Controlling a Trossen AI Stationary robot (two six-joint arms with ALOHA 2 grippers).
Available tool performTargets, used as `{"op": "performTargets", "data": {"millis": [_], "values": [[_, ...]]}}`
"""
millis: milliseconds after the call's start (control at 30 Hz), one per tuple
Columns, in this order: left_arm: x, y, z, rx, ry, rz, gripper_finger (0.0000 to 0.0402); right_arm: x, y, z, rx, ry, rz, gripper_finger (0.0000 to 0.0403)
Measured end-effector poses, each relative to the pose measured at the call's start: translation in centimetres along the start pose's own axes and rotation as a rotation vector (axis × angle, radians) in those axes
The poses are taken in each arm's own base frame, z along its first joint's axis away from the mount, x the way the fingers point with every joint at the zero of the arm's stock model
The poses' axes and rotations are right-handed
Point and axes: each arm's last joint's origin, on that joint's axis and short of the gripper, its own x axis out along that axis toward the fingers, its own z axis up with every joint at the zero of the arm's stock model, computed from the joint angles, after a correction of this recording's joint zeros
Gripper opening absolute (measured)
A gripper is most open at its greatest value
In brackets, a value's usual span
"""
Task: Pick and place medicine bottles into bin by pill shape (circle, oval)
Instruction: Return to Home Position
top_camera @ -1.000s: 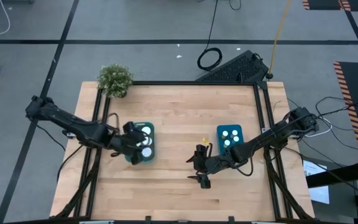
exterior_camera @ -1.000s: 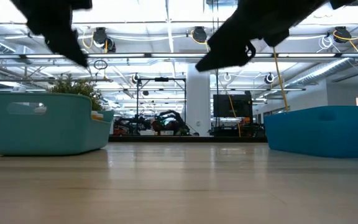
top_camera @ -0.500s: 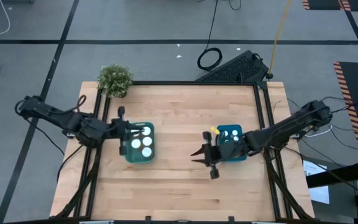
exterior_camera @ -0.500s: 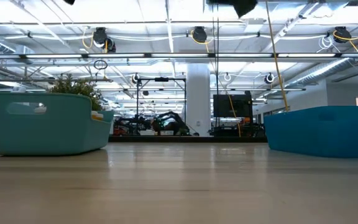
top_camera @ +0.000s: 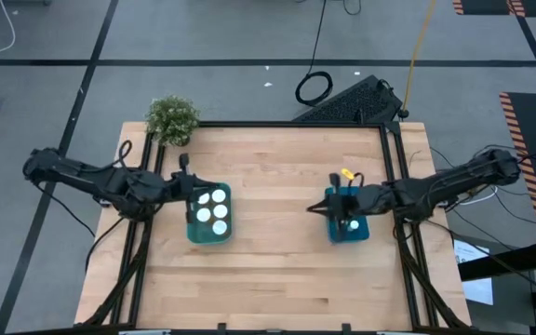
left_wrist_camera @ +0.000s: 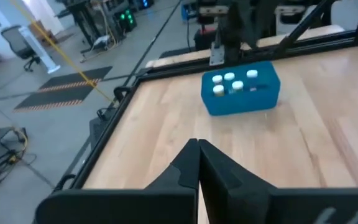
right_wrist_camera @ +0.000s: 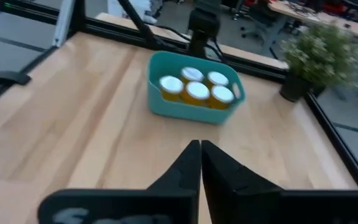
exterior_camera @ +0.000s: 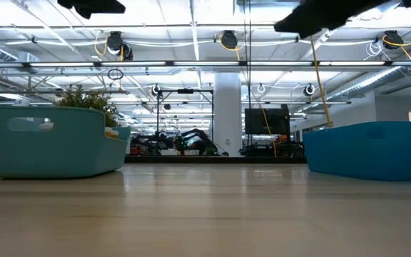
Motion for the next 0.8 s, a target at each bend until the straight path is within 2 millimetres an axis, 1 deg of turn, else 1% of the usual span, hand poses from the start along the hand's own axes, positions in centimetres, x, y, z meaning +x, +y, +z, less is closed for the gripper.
{"op": "performTargets", "data": {"millis": [167,300,433,600,800], "values": [[1.3,-0.1,-1.8,0.006,-0.05,-0.052,0.0003,-1.6,-0.8,-2.3,0.025,-0.049,-0.036,0.0002],[2.2,-0.2,-3.4,-0.025,-0.076,-0.095,0.0002,-2.7,-1.0,-4.3,0.028,-0.081,-0.052,0.0001],[2.9,-0.5,-5.4,-0.063,-0.086,-0.108,0.0003,-3.6,-1.1,-6.1,0.033,-0.085,-0.063,0.0001],[3.2,-0.6,-7.4,-0.118,-0.113,-0.096,0.0002,-4.4,-1.0,-7.7,0.038,-0.099,-0.07,0.0],[3.2,-1.0,-8.9,-0.195,-0.092,-0.11,0.0001,-5.0,-0.9,-9.2,0.05,-0.126,-0.073,0.0]]}}
